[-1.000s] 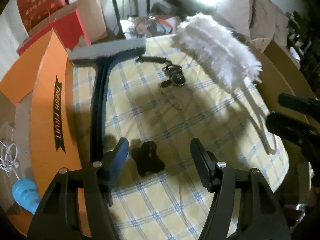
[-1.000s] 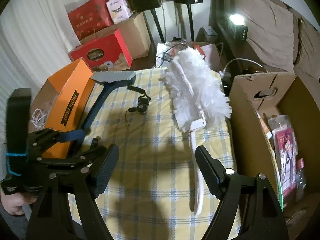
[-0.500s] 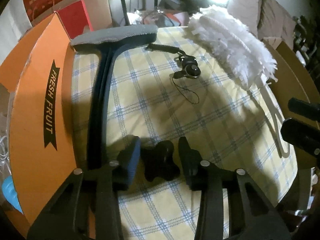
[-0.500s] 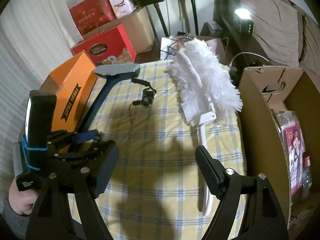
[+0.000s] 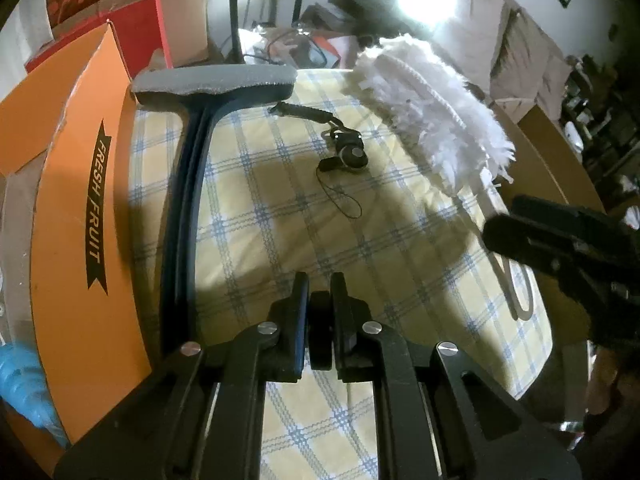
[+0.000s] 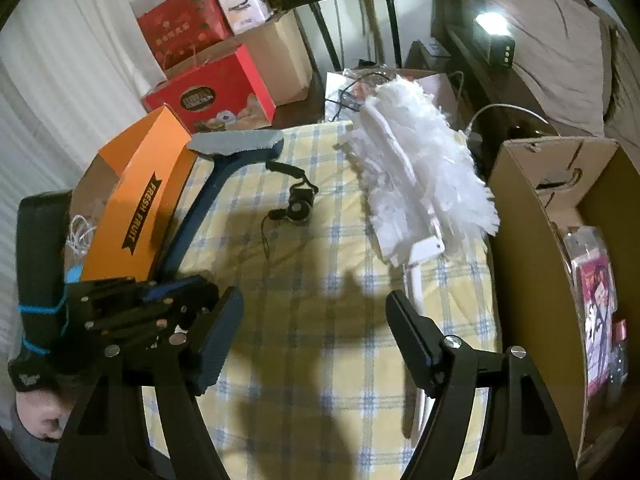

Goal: Organize objects
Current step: 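Grasp the black lanyard with the small black device using the right tool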

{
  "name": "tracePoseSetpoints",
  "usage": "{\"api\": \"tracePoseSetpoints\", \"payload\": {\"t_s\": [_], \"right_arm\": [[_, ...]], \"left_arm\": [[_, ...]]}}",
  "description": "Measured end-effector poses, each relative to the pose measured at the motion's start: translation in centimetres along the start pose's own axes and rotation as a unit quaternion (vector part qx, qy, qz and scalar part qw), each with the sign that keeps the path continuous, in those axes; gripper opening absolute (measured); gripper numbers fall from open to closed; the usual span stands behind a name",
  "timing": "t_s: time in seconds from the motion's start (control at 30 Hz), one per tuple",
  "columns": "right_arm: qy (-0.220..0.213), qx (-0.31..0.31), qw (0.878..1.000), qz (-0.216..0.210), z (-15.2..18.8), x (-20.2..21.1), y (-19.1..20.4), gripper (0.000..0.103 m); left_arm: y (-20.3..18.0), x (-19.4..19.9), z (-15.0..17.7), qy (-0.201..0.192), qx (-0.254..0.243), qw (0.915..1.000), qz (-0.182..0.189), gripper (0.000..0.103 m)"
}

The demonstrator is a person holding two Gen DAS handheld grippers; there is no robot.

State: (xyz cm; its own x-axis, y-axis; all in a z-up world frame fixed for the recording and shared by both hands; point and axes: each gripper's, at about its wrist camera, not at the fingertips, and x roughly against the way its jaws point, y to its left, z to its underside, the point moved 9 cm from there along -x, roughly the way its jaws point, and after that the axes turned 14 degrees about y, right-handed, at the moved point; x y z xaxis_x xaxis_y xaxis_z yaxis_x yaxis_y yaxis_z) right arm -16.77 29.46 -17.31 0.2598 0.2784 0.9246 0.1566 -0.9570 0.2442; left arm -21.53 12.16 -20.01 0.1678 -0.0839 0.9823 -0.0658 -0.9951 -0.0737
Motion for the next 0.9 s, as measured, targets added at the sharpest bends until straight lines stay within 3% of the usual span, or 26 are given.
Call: {"api": "tracePoseSetpoints", "payload": {"t_s": [0.43, 0.57, 0.9], "right_arm": [[0.009, 0.012, 1.0, 0.007, -3.5, -1.3, 1.2, 0.063], [0.012, 0.012, 1.0, 0.009, -5.2, -2.1, 1.2, 0.054], [0.04, 0.006, 0.999, 0.026, -8.4, -5.7, 0.9, 0.047]], "left_arm": [[-0.1, 3.0, 0.4, -0.025, -0.009, 0.9988, 0.04, 0.01], [-0.3, 5.5, 0.1, -0.044, -0.012, 0.9972, 0.06, 0.01], [0.1, 9.3, -0.4, -0.067, -0.022, 0.9954, 0.065, 0.01]]}}
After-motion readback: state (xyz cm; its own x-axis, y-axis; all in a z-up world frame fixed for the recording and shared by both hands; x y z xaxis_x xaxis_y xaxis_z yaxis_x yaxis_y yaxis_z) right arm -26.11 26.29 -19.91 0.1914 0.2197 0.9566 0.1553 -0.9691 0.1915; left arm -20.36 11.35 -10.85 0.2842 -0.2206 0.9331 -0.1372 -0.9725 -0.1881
